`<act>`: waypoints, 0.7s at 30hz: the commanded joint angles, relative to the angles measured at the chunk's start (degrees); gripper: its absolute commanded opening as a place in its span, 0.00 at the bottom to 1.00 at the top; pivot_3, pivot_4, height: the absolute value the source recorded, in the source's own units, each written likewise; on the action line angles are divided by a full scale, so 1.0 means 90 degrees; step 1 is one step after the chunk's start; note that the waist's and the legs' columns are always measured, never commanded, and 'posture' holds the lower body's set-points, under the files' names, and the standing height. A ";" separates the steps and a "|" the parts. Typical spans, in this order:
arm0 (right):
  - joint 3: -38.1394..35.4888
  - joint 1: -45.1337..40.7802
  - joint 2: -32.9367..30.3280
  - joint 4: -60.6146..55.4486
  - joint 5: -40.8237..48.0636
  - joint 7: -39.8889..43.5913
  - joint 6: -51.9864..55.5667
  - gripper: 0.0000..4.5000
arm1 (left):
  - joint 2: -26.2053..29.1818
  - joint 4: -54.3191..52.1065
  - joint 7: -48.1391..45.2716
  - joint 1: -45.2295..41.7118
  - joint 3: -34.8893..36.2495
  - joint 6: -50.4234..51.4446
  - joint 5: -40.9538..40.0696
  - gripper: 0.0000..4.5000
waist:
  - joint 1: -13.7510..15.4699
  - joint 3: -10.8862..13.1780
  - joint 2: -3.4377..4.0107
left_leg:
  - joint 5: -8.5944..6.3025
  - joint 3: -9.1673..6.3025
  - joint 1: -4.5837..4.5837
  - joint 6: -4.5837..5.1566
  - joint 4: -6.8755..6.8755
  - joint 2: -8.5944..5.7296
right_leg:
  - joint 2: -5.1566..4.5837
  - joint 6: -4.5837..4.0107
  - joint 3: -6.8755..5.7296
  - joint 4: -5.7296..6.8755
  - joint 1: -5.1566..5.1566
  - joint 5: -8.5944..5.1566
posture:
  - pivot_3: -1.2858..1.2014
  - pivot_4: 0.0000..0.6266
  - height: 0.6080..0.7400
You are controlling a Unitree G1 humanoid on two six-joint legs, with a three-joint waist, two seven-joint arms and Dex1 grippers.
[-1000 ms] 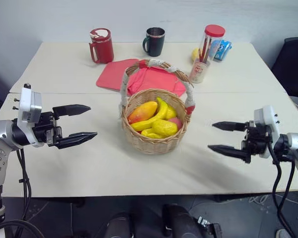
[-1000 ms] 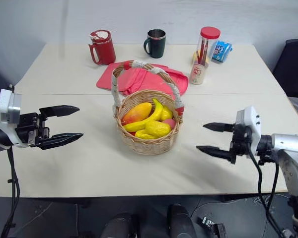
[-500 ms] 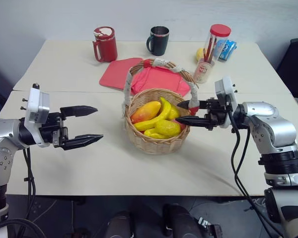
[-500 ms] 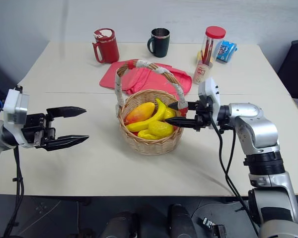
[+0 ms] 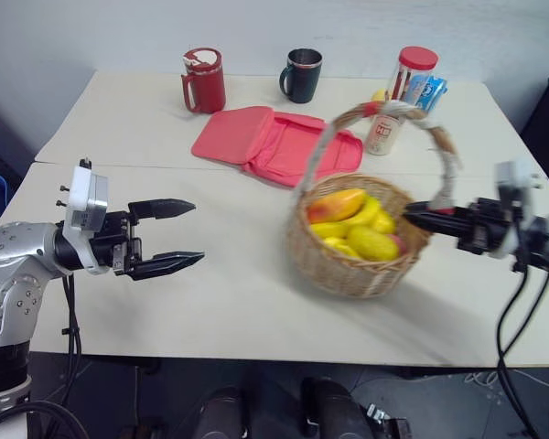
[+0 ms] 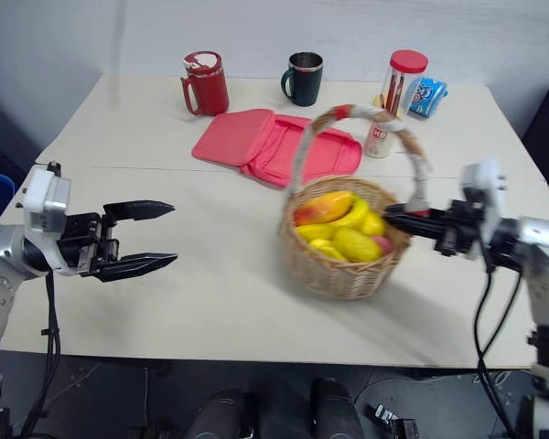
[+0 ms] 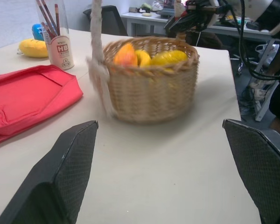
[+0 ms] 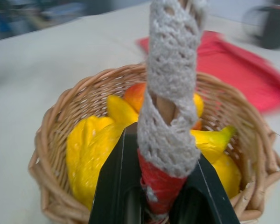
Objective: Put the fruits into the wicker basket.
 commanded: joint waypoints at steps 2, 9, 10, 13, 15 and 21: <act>-0.1140 0.0436 -0.0021 -0.0024 -0.0242 -0.0720 -0.0657 0.04 | -0.0101 0.0246 -0.0094 -0.0394 -0.0198 -0.0233 0.0109 1.00 | -0.0052 0.0001 0.0002 | 0.0003 0.0013 0.0016 -0.0001 0.0000 0.0000 | 0.0004 0.0004 0.0015 0.0005 0.0003 0.0003 | 0.52 0.24 1.00; -0.0541 -0.0139 0.0074 0.1528 -0.1025 -0.1350 -0.1735 0.04 | -0.0384 0.0753 -0.0433 -0.1130 -0.0843 -0.0420 0.0368 1.00 | -0.0223 0.0001 0.0004 | 0.0010 0.0021 0.0031 -0.0013 -0.0002 0.0003 | 0.0016 0.0006 0.0026 0.0018 0.0005 0.0004 | 0.52 0.24 1.00; -0.0447 -0.0236 0.0080 0.1706 -0.1090 -0.1368 -0.1856 0.04 | -0.0410 0.0794 -0.0474 -0.1181 -0.0903 -0.0450 0.0406 1.00 | -0.0246 0.0000 0.0008 | 0.0010 0.0023 0.0029 -0.0014 -0.0003 0.0003 | 0.0015 0.0006 0.0028 0.0018 0.0002 0.0004 | 0.52 0.24 1.00; -0.0342 -0.0466 0.0189 0.2038 -0.1159 -0.1605 -0.2152 0.04 | -0.0491 0.0859 -0.0550 -0.1272 -0.0995 -0.0498 0.0460 1.00 | -0.0279 0.0001 0.0008 | 0.0011 0.0025 0.0028 -0.0014 -0.0002 0.0005 | 0.0017 0.0006 0.0029 0.0016 0.0002 0.0004 | 0.52 0.24 1.00; -0.0347 -0.0366 0.0333 0.1812 -0.1077 -0.1672 -0.2245 0.27 | -0.0522 0.0865 -0.0576 -0.1286 -0.1017 -0.0524 0.0483 1.00 | -0.0276 0.0001 0.0008 | 0.0011 0.0023 0.0029 -0.0015 -0.0003 0.0008 | 0.0017 0.0006 0.0029 0.0016 0.0002 0.0004 | 0.52 0.24 1.00; -0.0850 0.0407 0.0414 0.1165 -0.1026 -0.1689 -0.2849 0.70 | -0.0509 0.0907 -0.0397 -0.1014 -0.0938 -0.0309 0.0458 1.00 | -0.0238 0.0001 0.0009 | 0.0013 0.0019 0.0024 -0.0014 -0.0003 0.0003 | 0.0009 0.0007 0.0029 0.0014 0.0003 0.0004 | 0.52 0.24 1.00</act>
